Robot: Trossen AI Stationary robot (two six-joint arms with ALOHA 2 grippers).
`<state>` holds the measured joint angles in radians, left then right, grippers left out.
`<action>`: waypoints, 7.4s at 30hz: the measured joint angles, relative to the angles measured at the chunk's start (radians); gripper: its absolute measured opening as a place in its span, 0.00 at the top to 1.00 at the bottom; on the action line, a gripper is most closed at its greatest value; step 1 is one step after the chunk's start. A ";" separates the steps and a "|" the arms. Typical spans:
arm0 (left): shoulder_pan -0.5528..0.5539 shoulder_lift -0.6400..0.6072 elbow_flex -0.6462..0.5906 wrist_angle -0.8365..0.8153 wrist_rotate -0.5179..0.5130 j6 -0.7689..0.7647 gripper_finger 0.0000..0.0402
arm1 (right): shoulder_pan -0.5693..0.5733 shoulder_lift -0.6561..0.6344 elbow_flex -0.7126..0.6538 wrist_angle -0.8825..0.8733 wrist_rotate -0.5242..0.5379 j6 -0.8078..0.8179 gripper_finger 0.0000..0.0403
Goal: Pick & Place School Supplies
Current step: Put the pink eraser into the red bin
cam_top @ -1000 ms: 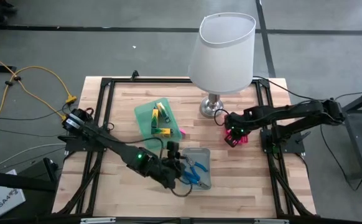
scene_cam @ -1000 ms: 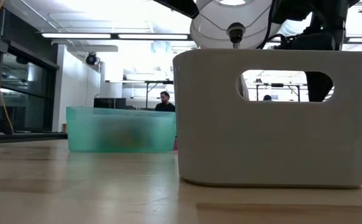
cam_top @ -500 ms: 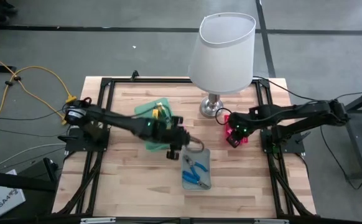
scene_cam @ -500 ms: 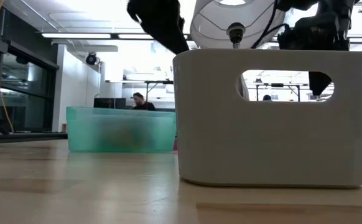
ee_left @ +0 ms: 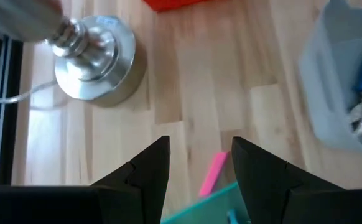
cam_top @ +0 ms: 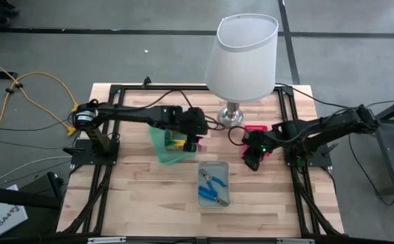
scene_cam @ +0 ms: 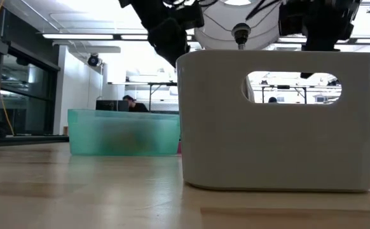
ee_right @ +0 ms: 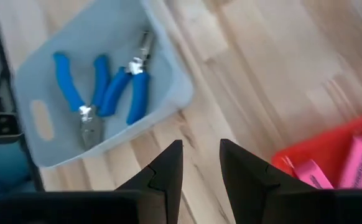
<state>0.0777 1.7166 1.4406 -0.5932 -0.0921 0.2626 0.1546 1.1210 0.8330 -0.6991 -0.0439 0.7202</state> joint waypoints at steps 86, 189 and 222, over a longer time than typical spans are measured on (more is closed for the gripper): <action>0.131 0.198 -0.003 0.111 0.095 0.018 0.59 | 0.188 0.001 -0.001 0.210 -0.019 -0.123 0.76; 0.068 0.175 -0.003 -0.217 0.095 -0.133 0.59 | 0.188 0.001 0.000 0.237 -0.038 -0.123 0.76; 0.046 0.197 -0.003 -0.096 0.068 0.148 0.59 | 0.208 0.001 0.000 0.239 -0.039 -0.141 0.76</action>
<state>0.1238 1.9133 1.4376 -0.6895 -0.0246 0.4107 0.3626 1.1217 0.8326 -0.4604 -0.0830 0.5789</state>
